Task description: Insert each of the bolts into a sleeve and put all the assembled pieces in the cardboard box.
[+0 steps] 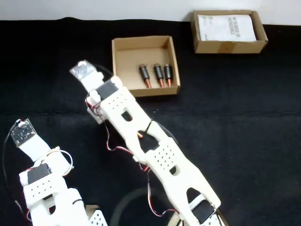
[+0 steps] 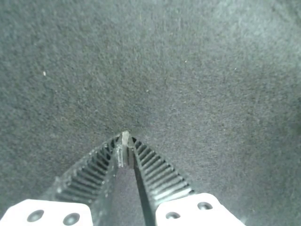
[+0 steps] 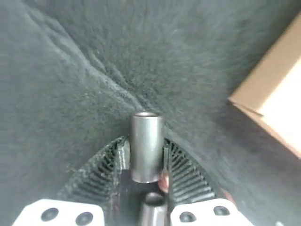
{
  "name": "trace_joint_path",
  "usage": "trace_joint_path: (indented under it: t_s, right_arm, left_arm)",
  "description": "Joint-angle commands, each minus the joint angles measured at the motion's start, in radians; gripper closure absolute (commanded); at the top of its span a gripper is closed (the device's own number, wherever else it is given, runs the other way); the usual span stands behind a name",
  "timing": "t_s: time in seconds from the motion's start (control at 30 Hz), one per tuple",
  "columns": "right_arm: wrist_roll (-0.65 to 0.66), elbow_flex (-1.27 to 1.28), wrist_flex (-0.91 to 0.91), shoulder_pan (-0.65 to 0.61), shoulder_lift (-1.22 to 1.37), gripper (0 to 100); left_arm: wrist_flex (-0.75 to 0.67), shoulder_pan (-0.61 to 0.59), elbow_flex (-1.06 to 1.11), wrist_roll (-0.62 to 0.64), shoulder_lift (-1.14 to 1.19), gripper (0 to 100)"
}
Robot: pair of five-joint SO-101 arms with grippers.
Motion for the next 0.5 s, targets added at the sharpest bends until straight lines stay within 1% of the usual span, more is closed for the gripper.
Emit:
trace_joint_path:
  t_s: [0.0,0.1,0.17,0.23,0.37,0.47]
  right_arm:
    - [0.006,-0.237,0.094,0.001,-0.016,99.1]
    - [0.006,-0.360,0.173,0.019,-0.018,99.1]
    - [0.006,-0.403,0.179,0.058,-0.018,99.1]
    - [0.006,-0.441,0.177,0.110,-0.022,99.1]
    - [0.002,-0.449,0.179,0.199,-0.101,99.1]
    - [0.000,-0.449,0.179,0.265,-0.188,99.1]
  left_arm:
    - [0.006,0.002,-0.024,0.000,-0.012,99]
    - [0.008,0.016,-0.028,0.002,-0.012,99]
    - [0.008,0.065,-0.033,0.003,-0.012,99]
    - [0.026,0.140,-0.074,0.035,-0.008,99]
    - [0.150,0.300,-0.274,0.166,-0.004,99]
    - [0.160,0.443,-0.397,0.238,-0.001,99]
